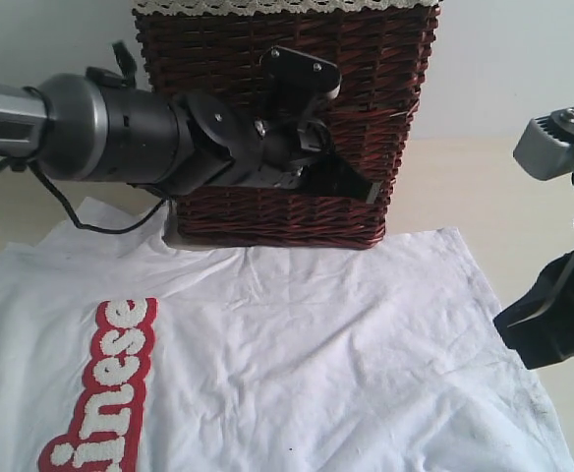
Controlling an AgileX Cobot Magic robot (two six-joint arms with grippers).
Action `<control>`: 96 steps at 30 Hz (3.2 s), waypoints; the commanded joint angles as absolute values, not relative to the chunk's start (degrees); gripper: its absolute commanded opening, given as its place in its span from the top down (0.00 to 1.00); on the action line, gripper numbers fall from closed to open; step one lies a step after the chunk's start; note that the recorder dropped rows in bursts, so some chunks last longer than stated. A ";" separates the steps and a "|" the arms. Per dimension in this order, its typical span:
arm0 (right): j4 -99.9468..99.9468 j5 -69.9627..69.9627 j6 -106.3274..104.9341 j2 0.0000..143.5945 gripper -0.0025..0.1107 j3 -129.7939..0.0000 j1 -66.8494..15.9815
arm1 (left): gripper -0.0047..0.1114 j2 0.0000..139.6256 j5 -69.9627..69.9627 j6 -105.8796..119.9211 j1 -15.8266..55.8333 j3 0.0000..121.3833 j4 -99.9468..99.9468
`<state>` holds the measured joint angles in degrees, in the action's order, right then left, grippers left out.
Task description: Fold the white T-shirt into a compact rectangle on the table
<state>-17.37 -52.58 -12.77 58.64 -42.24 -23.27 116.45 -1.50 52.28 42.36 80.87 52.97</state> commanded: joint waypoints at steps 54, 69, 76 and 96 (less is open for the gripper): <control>4.78 -39.25 9.16 100.71 0.98 -47.79 -22.52 | 0.96 93.05 -38.54 23.40 30.32 38.69 36.19; -1.56 -37.49 6.12 90.18 0.98 -45.85 -23.99 | 0.96 89.55 -31.02 24.02 41.97 32.72 39.33; -10.37 -38.24 -0.58 84.31 0.98 -38.61 -39.61 | 0.96 88.34 -29.01 24.02 37.18 32.72 37.73; -5.26 -40.57 14.80 84.82 0.98 -34.79 -64.96 | 0.96 87.74 -22.75 23.60 32.03 32.72 36.82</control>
